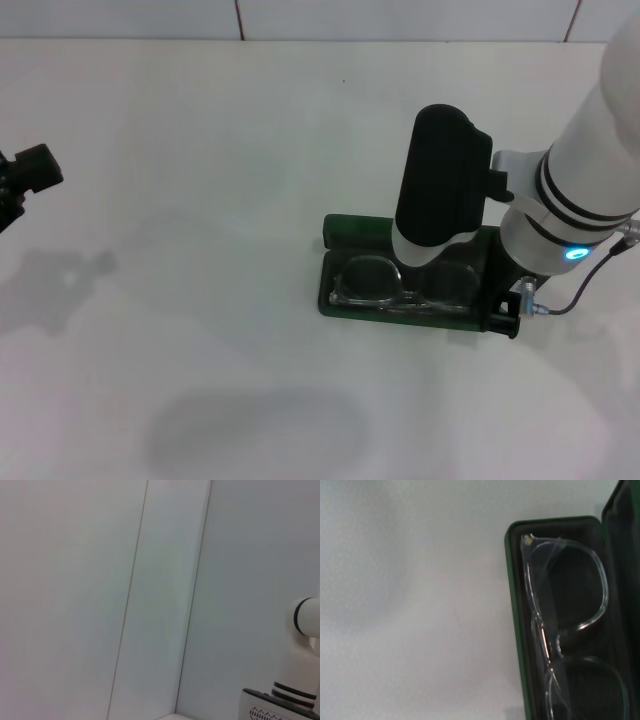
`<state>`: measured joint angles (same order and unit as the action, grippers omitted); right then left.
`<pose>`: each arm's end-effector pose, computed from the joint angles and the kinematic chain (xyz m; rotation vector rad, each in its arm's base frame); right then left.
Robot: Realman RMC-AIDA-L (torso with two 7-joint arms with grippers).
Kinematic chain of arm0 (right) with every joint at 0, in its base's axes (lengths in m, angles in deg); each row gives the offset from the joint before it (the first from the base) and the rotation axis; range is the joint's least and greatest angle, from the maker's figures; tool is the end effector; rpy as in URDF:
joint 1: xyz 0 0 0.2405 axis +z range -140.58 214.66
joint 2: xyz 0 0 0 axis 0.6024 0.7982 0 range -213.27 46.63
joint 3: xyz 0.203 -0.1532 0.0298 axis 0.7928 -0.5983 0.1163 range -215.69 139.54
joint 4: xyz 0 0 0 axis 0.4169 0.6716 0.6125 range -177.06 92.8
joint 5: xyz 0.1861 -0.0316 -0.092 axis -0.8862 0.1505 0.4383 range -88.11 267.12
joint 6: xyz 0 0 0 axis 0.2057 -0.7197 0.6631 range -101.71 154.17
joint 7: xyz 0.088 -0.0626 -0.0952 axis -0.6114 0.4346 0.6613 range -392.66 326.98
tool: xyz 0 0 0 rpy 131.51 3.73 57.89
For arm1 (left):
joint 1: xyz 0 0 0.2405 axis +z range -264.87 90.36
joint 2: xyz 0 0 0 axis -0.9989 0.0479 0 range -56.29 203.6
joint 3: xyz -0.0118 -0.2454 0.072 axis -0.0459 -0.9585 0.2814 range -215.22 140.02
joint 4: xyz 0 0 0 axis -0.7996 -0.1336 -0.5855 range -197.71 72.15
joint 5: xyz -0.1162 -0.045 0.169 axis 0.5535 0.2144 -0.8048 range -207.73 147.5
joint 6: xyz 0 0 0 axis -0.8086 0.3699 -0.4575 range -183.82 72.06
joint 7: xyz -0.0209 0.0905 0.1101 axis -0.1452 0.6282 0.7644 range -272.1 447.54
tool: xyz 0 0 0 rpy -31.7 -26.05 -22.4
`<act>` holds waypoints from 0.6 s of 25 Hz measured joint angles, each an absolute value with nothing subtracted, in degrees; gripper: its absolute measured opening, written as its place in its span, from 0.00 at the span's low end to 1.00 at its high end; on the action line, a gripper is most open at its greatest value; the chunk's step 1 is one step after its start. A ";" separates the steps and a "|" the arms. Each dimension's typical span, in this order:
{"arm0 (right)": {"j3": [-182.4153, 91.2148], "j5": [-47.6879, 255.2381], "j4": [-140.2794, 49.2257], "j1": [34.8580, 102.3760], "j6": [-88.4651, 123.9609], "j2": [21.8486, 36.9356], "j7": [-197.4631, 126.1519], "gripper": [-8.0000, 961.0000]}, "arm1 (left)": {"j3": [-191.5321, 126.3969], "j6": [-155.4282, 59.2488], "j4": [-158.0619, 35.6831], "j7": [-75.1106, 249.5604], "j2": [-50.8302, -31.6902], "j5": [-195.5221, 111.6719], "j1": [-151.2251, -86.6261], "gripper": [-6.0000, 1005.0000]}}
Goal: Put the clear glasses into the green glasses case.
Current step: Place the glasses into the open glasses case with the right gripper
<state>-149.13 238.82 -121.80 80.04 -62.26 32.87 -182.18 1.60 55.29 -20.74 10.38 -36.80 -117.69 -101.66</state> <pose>0.1274 0.3228 -0.0653 -2.7415 0.2089 -0.9542 -0.2923 0.2542 0.1117 -2.4989 -0.4339 -1.1599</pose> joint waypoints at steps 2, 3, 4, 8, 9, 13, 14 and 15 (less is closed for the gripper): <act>-149.08 238.75 -121.77 80.07 -62.11 32.87 -182.14 0.01 | 1.59 55.29 -20.76 10.38 -36.81 -117.69 -101.65 0.05; -149.02 238.74 -121.76 80.08 -62.04 32.87 -182.08 0.01 | 1.60 55.29 -20.77 10.38 -36.82 -117.69 -101.65 0.05; -148.97 238.74 -121.76 80.08 -62.00 32.87 -182.01 0.01 | 1.60 55.29 -20.77 10.38 -36.82 -117.69 -101.65 0.05; -148.84 238.74 -121.70 80.10 -61.43 32.87 -181.66 0.01 | 1.60 55.29 -20.77 10.38 -36.82 -117.66 -101.66 0.05; -148.81 238.74 -121.61 80.10 -61.22 32.87 -181.60 0.01 | 1.60 55.29 -20.77 10.38 -36.82 -117.65 -101.67 0.05; -148.74 238.74 -121.00 80.18 -60.74 32.87 -181.47 0.01 | 1.59 55.29 -20.77 10.38 -36.82 -117.65 -101.67 0.05; -148.74 238.74 -121.00 80.18 -60.74 32.87 -181.47 0.01 | 1.60 55.29 -20.77 10.38 -36.82 -117.65 -101.67 0.05; -148.72 238.74 -120.90 80.19 -60.63 32.87 -181.34 0.01 | 1.60 55.29 -20.77 10.38 -36.82 -117.65 -101.67 0.05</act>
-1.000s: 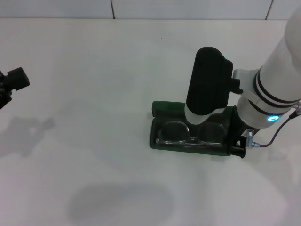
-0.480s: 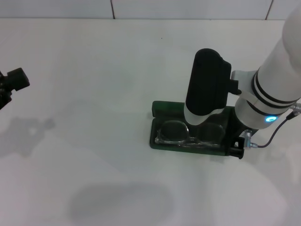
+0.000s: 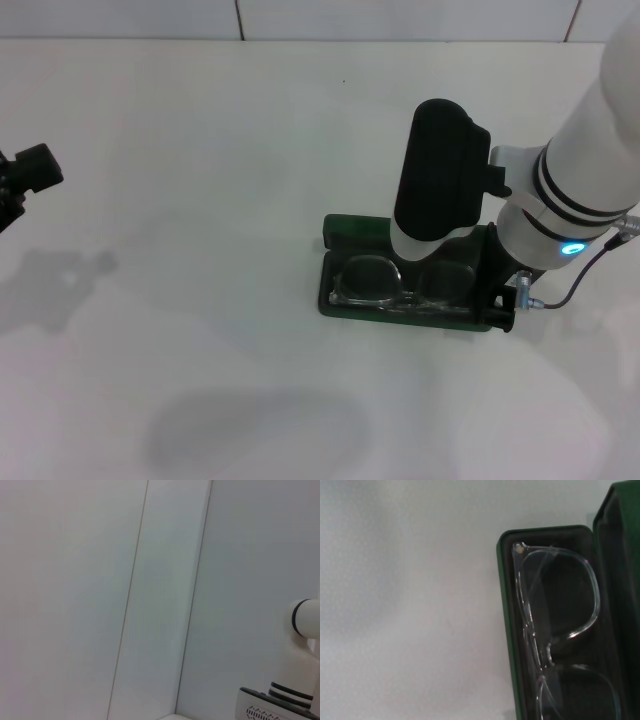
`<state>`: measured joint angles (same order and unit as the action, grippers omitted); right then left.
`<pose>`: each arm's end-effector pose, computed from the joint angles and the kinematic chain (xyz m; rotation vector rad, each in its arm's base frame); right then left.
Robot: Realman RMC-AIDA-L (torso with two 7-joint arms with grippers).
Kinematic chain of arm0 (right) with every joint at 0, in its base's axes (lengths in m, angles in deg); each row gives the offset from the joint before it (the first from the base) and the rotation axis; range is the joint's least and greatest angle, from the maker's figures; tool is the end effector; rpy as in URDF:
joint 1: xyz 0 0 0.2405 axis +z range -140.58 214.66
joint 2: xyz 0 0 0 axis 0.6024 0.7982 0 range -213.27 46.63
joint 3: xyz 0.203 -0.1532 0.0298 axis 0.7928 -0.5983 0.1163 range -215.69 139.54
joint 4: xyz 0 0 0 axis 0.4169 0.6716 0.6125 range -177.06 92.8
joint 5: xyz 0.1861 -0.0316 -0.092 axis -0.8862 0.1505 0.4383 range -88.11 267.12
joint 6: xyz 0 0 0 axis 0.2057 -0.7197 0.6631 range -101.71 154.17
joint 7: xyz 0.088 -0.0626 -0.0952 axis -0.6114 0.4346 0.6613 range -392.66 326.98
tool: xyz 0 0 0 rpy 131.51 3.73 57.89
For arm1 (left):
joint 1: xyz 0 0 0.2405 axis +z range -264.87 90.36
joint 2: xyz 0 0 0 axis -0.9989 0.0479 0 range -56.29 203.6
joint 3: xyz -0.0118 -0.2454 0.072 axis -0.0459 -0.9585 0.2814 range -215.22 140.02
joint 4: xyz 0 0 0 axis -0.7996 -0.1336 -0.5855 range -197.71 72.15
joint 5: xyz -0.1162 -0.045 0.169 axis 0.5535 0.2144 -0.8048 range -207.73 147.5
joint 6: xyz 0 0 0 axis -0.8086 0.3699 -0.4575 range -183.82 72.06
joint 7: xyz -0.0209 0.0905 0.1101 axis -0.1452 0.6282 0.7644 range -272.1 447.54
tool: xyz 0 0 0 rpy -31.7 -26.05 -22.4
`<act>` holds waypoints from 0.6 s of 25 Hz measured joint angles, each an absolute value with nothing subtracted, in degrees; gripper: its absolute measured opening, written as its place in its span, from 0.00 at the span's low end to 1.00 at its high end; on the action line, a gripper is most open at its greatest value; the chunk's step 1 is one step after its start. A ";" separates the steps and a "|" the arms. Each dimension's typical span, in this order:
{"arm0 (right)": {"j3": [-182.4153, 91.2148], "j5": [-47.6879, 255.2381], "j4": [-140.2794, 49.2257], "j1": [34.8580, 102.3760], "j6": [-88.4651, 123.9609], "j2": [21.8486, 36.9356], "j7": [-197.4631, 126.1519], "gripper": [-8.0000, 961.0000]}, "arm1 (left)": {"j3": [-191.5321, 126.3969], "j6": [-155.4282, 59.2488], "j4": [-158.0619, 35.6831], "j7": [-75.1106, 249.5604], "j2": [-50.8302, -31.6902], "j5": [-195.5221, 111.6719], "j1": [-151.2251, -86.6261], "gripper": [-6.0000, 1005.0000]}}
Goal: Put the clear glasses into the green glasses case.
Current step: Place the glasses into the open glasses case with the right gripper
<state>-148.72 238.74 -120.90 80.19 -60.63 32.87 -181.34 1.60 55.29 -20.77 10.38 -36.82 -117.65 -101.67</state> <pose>0.1274 0.3271 -0.0664 -2.7414 0.1976 -0.9288 -0.2922 0.2543 0.1116 -2.4982 -0.4340 -1.1614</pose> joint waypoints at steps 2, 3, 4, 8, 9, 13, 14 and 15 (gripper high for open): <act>-148.72 238.74 -120.83 80.19 -60.54 32.87 -181.27 0.01 | 1.60 55.29 -20.77 10.38 -36.82 -117.65 -101.67 0.05; -148.72 238.74 -120.75 80.19 -60.44 32.87 -181.18 0.01 | 1.60 55.29 -20.77 10.38 -36.82 -117.65 -101.67 0.05; -148.72 238.74 -120.67 80.19 -60.33 32.87 -181.11 0.01 | 1.60 55.29 -20.77 10.38 -36.82 -117.65 -101.67 0.05; -148.72 238.69 -120.37 80.19 -59.79 32.87 -180.88 0.01 | 1.60 55.29 -20.77 10.38 -36.82 -117.66 -101.64 0.05; -148.72 238.69 -120.35 80.19 -59.71 32.87 -180.87 0.01 | 1.60 55.29 -20.77 10.38 -36.82 -117.67 -101.61 0.05; -148.72 238.66 -120.31 80.16 -59.28 32.87 -180.81 0.01 | 1.60 55.29 -20.77 10.38 -36.83 -117.70 -101.51 0.05; -148.72 238.65 -120.28 80.12 -59.16 32.87 -180.78 0.01 | 1.59 55.29 -20.77 10.38 -36.84 -117.71 -101.51 0.05; -148.72 238.65 -120.28 80.09 -59.11 32.87 -180.76 0.01 | 1.60 55.29 -20.77 10.38 -36.85 -117.72 -101.50 0.05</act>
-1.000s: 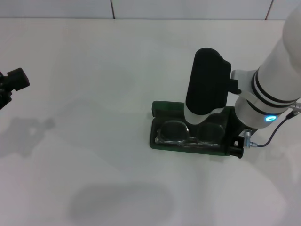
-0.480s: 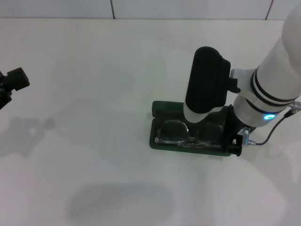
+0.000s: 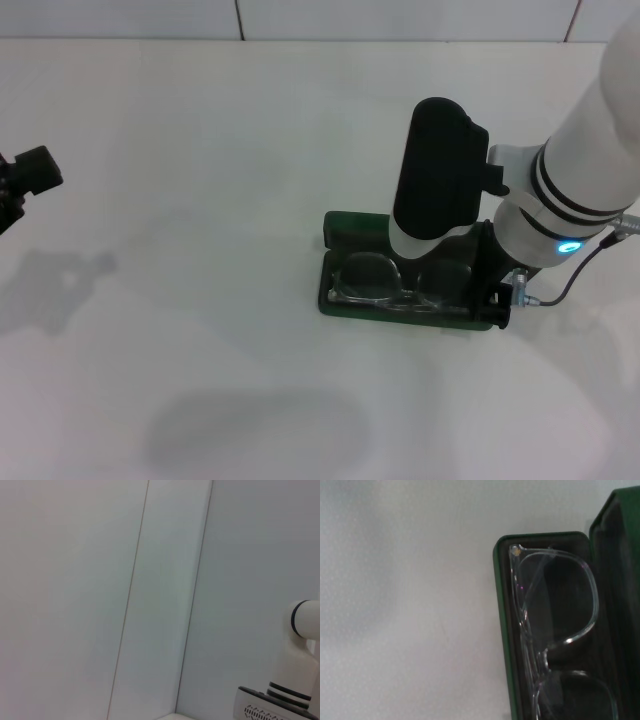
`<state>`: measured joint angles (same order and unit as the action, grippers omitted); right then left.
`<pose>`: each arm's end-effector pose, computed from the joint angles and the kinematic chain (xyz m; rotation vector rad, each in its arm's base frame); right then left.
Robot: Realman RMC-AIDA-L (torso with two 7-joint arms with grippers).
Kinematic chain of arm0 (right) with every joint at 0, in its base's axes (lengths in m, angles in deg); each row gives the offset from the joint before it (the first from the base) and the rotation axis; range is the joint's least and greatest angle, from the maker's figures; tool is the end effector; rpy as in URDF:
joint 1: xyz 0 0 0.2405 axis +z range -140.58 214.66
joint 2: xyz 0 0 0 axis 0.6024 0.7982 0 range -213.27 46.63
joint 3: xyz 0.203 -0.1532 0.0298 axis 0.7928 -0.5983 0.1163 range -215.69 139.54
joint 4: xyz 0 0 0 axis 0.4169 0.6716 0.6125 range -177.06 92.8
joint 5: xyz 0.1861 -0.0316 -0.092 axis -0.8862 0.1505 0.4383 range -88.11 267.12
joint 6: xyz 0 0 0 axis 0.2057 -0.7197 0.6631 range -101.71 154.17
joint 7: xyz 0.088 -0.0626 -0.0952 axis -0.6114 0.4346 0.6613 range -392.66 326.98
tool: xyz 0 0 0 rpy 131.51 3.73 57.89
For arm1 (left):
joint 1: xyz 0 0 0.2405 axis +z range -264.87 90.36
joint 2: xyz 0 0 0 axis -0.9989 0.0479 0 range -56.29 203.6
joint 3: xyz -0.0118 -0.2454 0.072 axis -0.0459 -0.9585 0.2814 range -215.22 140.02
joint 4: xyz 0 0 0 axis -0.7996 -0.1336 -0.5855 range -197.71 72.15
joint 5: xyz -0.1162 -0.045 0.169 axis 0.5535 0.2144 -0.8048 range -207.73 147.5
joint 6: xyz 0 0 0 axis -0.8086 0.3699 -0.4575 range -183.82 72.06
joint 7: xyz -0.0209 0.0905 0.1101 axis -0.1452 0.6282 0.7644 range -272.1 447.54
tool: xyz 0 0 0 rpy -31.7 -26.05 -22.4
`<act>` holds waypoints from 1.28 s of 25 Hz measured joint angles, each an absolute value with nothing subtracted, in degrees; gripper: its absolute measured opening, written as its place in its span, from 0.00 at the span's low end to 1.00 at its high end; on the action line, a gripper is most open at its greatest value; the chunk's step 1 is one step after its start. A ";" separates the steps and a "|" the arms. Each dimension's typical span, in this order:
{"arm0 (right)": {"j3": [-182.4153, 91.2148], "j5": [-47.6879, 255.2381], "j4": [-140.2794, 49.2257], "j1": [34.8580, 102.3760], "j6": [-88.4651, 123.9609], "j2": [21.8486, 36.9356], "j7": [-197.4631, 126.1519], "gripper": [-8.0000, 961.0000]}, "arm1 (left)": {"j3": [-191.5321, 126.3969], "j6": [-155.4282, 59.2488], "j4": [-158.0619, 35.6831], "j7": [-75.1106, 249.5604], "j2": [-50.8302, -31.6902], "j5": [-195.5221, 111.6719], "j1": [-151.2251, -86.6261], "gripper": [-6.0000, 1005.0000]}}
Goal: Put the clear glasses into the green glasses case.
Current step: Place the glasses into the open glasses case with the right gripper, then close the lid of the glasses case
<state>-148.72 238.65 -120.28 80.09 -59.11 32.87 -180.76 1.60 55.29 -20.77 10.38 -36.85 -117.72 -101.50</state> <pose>0.1281 0.3295 -0.0682 -2.7420 0.1870 -0.9080 -0.2930 0.2533 0.1113 -2.4976 -0.4386 -1.1599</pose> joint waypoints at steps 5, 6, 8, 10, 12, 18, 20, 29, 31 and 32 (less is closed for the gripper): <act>-148.72 238.57 -121.24 79.78 -59.08 32.87 -180.75 0.01 | 1.60 55.29 -20.83 10.38 -36.88 -117.82 -101.46 0.05; -148.72 238.54 -121.53 79.68 -59.26 32.87 -180.78 0.01 | 1.60 55.29 -20.84 10.38 -36.88 -117.83 -101.43 0.05; -148.77 238.48 -122.67 79.10 -60.03 32.87 -181.03 0.01 | 1.60 55.29 -20.85 10.38 -36.90 -117.83 -101.39 0.05; -148.82 238.47 -124.37 78.35 -60.80 32.87 -181.24 0.01 | 1.59 55.29 -20.88 10.38 -36.91 -117.82 -101.40 0.05; -148.83 238.51 -126.45 77.33 -61.61 32.86 -181.64 0.01 | 1.60 55.31 -20.92 10.38 -36.96 -117.78 -101.44 0.05; -148.80 239.07 -129.75 75.12 -62.85 32.87 -182.37 0.01 | 1.60 55.37 -20.94 9.77 -36.95 -117.57 -102.20 0.05; -148.80 239.15 -131.03 74.06 -63.09 32.87 -182.53 0.01 | 1.60 55.38 -20.95 9.26 -36.92 -117.24 -102.50 0.05; -143.47 242.33 -145.51 64.07 -66.22 32.52 -182.48 0.01 | 0.82 55.28 -20.93 6.23 -36.50 -115.38 -105.05 0.05; -140.24 241.55 -149.03 61.25 -66.33 32.52 -181.56 0.01 | 0.55 55.26 -20.92 5.34 -36.49 -115.37 -105.27 0.05; -138.96 241.19 -150.10 60.34 -66.25 32.51 -181.08 0.01 | 0.47 55.25 -20.88 4.79 -36.48 -115.36 -105.30 0.05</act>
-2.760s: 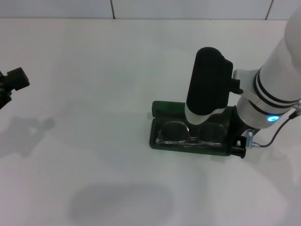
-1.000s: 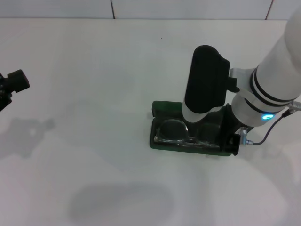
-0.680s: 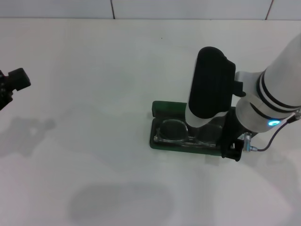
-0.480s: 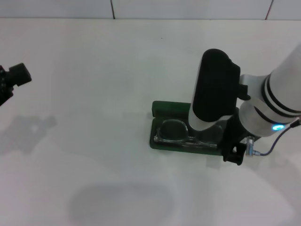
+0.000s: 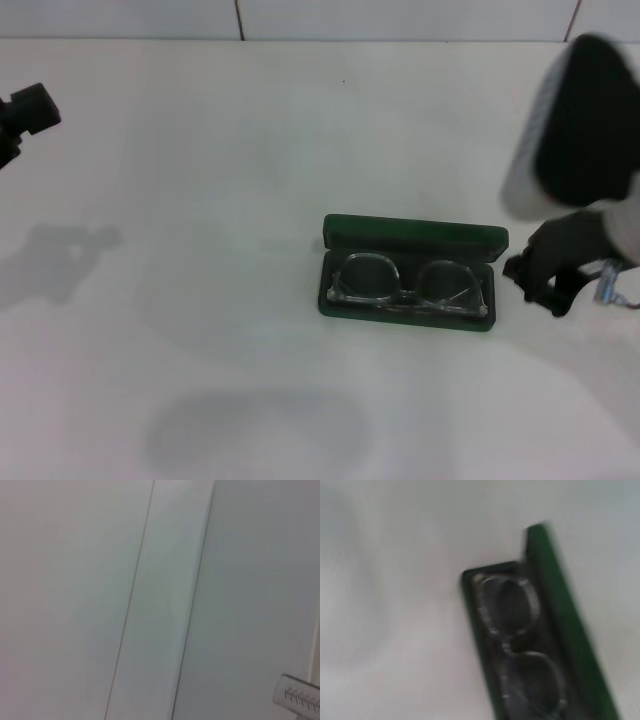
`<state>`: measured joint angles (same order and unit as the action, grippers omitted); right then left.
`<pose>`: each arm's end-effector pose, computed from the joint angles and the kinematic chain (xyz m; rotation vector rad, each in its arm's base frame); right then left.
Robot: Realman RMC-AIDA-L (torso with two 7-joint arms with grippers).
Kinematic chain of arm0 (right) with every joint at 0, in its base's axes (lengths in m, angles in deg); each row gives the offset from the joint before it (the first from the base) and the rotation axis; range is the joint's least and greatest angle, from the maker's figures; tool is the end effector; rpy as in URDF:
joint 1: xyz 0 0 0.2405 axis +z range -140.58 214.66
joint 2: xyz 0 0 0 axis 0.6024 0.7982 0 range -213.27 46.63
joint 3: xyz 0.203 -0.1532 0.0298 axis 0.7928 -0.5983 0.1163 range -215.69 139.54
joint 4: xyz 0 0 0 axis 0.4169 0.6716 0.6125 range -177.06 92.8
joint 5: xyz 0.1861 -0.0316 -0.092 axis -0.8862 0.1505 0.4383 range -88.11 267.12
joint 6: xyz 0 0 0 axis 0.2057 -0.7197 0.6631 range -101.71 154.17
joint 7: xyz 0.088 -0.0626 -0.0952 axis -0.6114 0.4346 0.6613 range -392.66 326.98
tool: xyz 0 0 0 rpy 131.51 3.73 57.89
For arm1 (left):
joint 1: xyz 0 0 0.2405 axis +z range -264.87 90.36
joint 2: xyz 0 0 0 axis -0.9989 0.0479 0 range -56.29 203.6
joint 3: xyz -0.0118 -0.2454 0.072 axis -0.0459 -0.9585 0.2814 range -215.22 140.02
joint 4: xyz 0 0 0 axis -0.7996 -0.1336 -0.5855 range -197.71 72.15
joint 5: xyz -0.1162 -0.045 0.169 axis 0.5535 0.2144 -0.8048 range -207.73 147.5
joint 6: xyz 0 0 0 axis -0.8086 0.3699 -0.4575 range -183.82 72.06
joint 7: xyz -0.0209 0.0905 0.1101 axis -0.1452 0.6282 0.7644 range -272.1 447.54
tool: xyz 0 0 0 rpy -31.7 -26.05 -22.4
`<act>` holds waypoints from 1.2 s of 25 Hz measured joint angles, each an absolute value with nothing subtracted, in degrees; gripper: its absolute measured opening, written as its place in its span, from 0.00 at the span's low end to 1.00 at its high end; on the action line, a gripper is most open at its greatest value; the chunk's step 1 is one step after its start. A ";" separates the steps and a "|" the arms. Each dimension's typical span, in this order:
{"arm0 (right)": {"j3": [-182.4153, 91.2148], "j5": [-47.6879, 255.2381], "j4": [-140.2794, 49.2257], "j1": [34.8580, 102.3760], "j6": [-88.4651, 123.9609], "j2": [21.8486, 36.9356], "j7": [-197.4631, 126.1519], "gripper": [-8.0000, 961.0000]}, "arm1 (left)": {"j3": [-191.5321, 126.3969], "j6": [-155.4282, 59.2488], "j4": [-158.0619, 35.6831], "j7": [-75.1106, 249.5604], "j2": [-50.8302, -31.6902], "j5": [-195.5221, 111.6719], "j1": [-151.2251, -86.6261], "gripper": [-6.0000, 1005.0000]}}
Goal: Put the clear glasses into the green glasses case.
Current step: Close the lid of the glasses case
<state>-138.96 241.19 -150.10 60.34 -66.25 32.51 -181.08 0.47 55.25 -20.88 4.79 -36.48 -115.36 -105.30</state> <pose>0.1295 0.2907 0.0040 -2.6437 0.3331 -0.5814 -0.2748 0.2742 0.1210 -2.4844 -0.4568 -1.2539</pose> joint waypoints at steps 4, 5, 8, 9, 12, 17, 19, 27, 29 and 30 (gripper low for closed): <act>-127.11 231.97 -153.06 54.61 -63.94 32.50 -175.49 0.01 | 0.33 55.05 -20.71 2.24 -36.47 -115.51 -105.88 0.05; -122.78 227.93 -153.25 53.07 -63.52 32.46 -173.13 0.01 | 0.34 54.89 -20.64 1.13 -36.58 -116.07 -106.92 0.05; -109.93 215.62 -151.16 49.69 -63.95 32.43 -165.59 0.01 | 0.49 54.56 -20.43 -1.10 -37.02 -117.68 -109.51 0.05; -104.03 210.11 -148.67 48.72 -64.83 32.42 -161.52 0.01 | 0.55 54.42 -20.37 -1.95 -37.15 -118.23 -110.50 0.05; -88.95 195.15 -138.33 48.01 -69.14 32.29 -150.63 0.01 | 0.63 53.17 -20.30 -4.05 -37.88 -120.82 -113.51 0.05; -63.60 179.91 -113.61 49.99 -82.92 30.95 -135.36 0.02 | 0.73 49.71 -20.23 -5.44 -40.55 -128.68 -119.72 0.05; -57.71 180.41 -108.30 50.23 -86.34 30.28 -133.04 0.02 | 0.76 48.16 -20.21 -6.33 -41.83 -131.99 -122.46 0.05; -54.36 185.18 -96.39 50.15 -87.65 30.55 -123.13 0.23 | 6.59 37.80 -20.74 -7.70 -45.36 -136.85 -127.75 0.24; -52.86 185.34 -93.88 49.71 -87.06 30.41 -121.09 0.28 | 11.30 33.31 -21.90 -7.79 -45.79 -136.59 -128.81 0.24; -51.99 185.75 -93.43 49.42 -86.85 30.38 -120.30 0.29 | 13.64 31.49 -22.83 -7.83 -45.87 -136.23 -129.52 0.24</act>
<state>-51.99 185.75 -93.43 49.42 -86.85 30.38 -120.30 13.64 31.49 -22.83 -7.83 -45.87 -136.23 -129.52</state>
